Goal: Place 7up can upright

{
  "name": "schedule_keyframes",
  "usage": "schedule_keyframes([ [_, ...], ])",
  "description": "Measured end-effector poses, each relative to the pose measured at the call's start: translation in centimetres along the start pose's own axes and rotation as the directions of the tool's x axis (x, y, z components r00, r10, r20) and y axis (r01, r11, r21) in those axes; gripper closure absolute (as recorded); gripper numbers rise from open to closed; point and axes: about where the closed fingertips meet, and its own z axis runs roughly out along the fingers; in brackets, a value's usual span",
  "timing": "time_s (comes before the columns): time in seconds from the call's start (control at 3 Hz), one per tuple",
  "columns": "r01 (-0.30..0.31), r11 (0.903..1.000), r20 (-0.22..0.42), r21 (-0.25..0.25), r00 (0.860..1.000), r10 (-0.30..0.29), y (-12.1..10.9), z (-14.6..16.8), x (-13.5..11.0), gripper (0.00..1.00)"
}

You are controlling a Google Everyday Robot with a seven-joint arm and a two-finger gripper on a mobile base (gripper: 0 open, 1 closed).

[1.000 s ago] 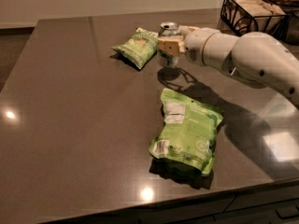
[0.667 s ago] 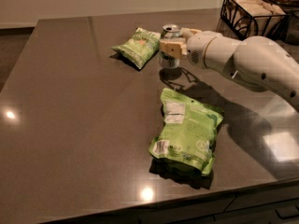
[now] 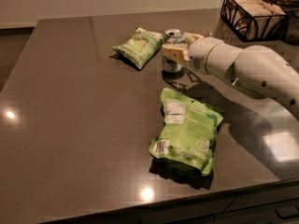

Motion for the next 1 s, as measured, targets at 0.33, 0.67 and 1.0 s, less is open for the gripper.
schedule_keyframes([
  [0.33,0.006,1.0,0.003,0.0,1.0,-0.006,-0.04,0.06,0.59,0.38],
  [0.67,0.014,0.9999,0.012,-0.001,1.0,-0.014,-0.01,0.1,0.96,0.15],
  [1.0,0.014,0.9999,0.012,-0.005,1.0,-0.014,0.18,0.23,0.89,0.0],
])
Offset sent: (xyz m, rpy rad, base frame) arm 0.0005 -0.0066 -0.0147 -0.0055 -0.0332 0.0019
